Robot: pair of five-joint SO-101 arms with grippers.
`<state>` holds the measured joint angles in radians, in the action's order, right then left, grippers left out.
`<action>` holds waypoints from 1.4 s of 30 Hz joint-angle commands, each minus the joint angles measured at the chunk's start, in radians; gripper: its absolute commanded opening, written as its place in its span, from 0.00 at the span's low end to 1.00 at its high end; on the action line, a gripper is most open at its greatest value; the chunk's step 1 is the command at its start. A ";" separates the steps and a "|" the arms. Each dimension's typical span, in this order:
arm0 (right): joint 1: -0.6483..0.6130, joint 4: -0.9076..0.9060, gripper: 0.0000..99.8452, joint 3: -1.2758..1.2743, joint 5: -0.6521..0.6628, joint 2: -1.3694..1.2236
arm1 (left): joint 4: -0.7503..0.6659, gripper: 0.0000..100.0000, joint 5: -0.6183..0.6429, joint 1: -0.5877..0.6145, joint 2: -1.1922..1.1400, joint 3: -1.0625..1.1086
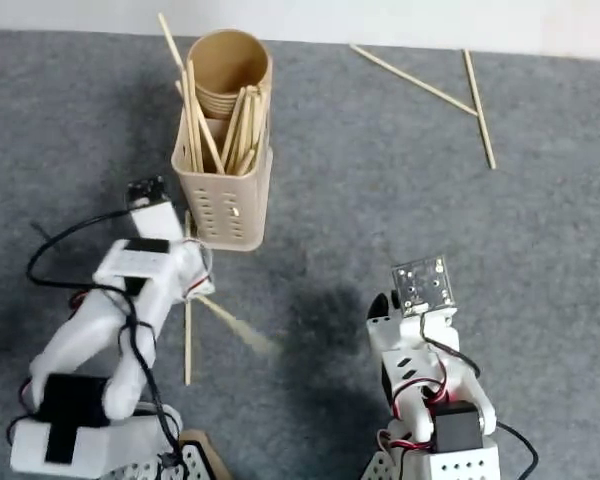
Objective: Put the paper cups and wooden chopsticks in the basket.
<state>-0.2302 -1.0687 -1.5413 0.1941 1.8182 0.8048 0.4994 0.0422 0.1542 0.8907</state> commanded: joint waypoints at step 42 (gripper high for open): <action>0.008 0.025 0.06 -0.035 0.011 0.008 | 0.377 0.00 -0.305 -0.054 -0.189 -1.946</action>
<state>-0.2302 -1.0625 -1.5735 0.1941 1.8182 1.1730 0.3184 0.1987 -0.0437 -0.8293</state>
